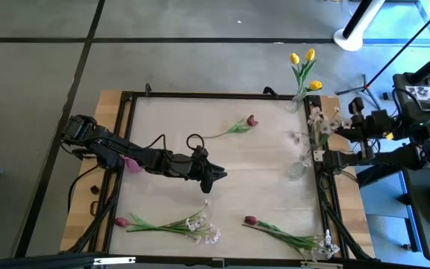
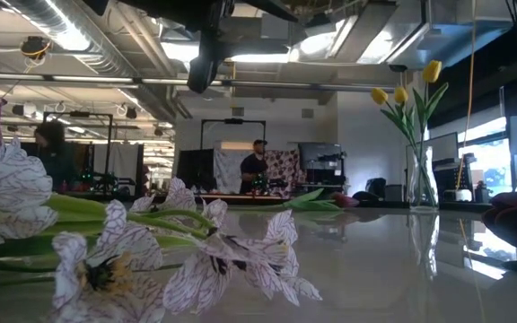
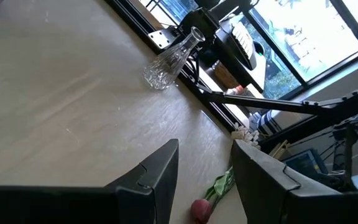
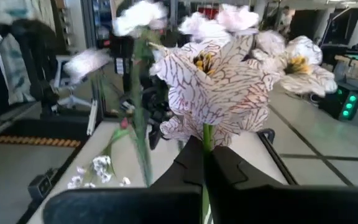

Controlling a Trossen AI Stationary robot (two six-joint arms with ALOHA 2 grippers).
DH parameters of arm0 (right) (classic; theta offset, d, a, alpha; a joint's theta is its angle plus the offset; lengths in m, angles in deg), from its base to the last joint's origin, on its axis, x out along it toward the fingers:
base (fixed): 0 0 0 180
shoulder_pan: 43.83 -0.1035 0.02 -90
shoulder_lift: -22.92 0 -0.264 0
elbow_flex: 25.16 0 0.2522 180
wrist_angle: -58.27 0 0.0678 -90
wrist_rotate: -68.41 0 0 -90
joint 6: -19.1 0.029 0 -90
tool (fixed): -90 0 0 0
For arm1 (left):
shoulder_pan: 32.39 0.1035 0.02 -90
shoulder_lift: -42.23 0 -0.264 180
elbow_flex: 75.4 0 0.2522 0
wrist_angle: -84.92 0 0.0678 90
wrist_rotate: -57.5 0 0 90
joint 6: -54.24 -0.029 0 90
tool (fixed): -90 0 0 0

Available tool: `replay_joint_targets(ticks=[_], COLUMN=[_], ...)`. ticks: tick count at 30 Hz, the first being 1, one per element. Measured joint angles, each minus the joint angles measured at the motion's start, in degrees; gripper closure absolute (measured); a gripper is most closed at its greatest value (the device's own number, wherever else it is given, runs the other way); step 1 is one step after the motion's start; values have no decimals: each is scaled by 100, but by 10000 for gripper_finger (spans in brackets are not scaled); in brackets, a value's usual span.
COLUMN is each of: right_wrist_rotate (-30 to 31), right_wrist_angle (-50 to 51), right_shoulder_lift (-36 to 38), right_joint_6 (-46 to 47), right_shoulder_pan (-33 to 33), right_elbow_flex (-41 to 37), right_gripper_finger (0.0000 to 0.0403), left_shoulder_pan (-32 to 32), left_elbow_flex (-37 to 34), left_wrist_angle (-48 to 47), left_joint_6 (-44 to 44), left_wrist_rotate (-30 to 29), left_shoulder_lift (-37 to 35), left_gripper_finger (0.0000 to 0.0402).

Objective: Sort flowers into vase by color
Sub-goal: Put the top white flowers into the bottom transparent vase

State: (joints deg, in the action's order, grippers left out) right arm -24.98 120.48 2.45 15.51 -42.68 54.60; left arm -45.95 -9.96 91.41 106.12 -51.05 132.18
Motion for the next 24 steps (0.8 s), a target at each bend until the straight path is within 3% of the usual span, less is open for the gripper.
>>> replay_joint_targets(ticks=[8, 24], right_wrist_rotate=[-3, -264], right_wrist_angle=[-350, -103], right_shoulder_lift=[323, 376], right_joint_6=[183, 530], right_shoulder_pan=[0, 0], right_elbow_flex=[-190, -650], right_gripper_finger=[402, 402], left_shoulder_pan=[4, 70], left_elbow_flex=[0, 0], left_wrist_angle=[0, -5], left_joint_6=[51, 51], left_wrist_rotate=[0, 81], left_shoulder_lift=[0, 0], left_gripper_finger=[257, 257])
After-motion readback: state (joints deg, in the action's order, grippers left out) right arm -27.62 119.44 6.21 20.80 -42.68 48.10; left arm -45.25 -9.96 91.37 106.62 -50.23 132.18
